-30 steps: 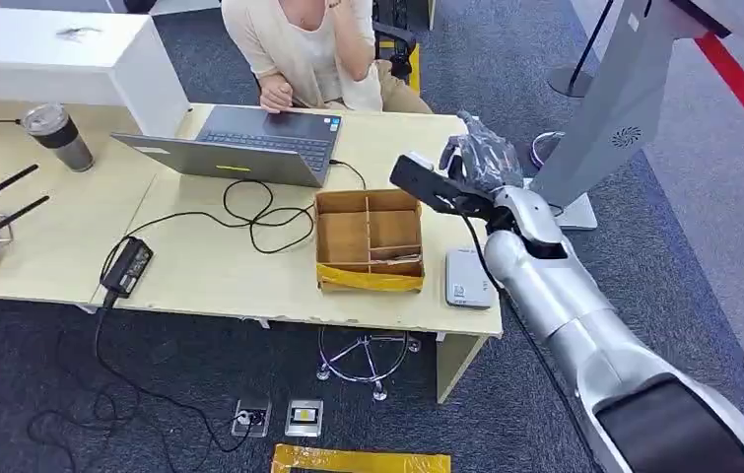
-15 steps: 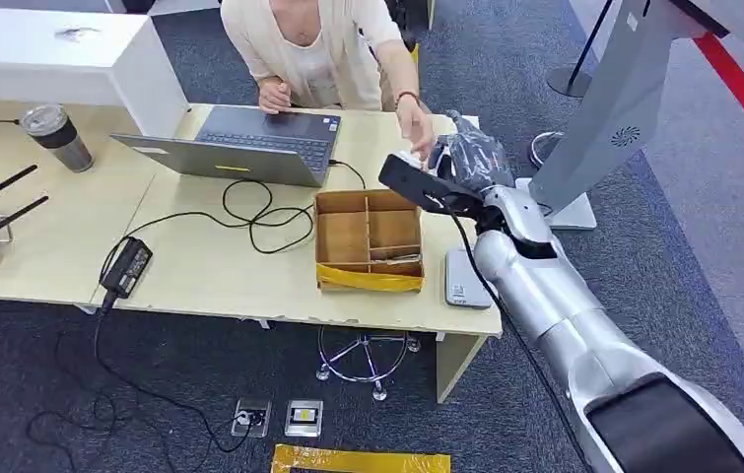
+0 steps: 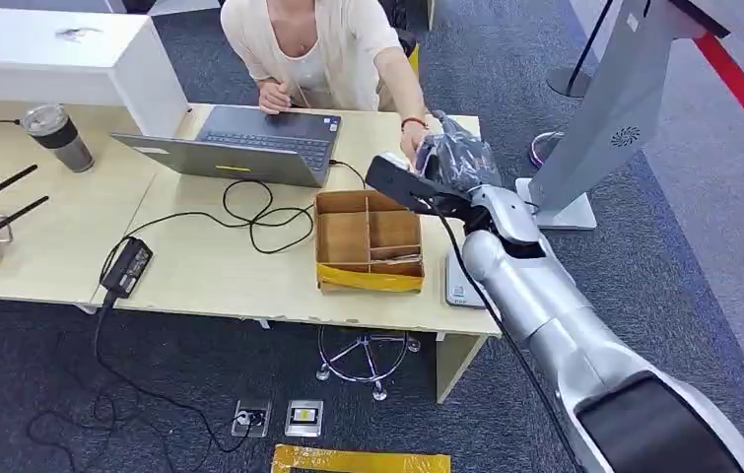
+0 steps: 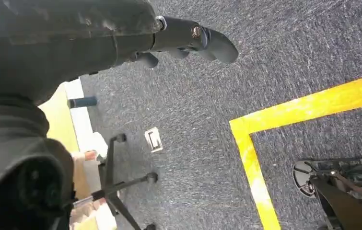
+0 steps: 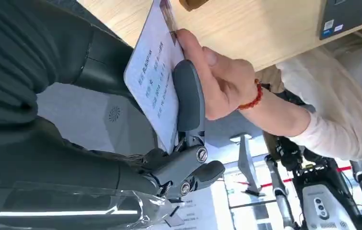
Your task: Pass the card to the sensor for recognition and then transmit it.
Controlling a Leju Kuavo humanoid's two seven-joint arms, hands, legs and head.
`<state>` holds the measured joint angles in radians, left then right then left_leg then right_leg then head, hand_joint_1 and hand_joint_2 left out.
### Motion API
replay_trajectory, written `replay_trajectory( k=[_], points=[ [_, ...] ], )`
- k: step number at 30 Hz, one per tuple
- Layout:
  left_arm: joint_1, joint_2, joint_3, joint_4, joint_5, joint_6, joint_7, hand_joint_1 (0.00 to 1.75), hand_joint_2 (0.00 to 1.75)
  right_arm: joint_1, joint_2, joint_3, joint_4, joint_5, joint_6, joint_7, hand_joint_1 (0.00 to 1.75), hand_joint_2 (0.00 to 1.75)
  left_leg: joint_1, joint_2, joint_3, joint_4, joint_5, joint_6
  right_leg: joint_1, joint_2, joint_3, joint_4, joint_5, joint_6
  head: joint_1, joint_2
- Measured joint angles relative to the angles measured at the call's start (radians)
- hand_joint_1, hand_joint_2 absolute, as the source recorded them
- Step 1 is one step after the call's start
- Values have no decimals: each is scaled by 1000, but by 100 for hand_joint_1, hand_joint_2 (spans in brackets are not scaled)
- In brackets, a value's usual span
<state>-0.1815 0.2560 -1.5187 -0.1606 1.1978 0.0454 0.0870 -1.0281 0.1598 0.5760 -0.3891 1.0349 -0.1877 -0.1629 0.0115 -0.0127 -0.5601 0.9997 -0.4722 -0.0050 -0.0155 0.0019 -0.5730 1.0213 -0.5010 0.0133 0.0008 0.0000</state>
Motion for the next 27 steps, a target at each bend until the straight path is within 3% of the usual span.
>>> replay_trajectory(
  k=[5, 6, 7, 27],
  points=[
    [0, -2, 0, 0, 4, 11, 11, 0, 0, -1, 12, 0, 6, 1, 0, -3, 175, 175, 0, 0, 0, 0, 0, 0, 0, 0, 0, 0, 0, 0, 0, 0],
    [0, -3, 0, 0, 4, 12, 12, 0, 0, -1, 13, 0, 6, 1, 0, -2, 49, 175, 0, 0, 0, 0, 0, 0, 0, 0, 0, 0, 0, 0, 0, 0],
    [0, -3, 0, 0, 4, 12, 14, 0, 0, -1, 13, 0, 6, 2, 0, -2, 0, 0, 0, 0, 0, 0, 0, 0, 0, 0, 0, 0, 0, 0, 0, 0],
    [0, -3, 0, 0, 17, 18, 29, 0, 0, -8, 16, 0, 7, 6, -27, 13, 0, 0, 0, 0, 0, 0, 0, 0, 0, 0, 0, 0, 0, 0, 0, 0]
  ],
)
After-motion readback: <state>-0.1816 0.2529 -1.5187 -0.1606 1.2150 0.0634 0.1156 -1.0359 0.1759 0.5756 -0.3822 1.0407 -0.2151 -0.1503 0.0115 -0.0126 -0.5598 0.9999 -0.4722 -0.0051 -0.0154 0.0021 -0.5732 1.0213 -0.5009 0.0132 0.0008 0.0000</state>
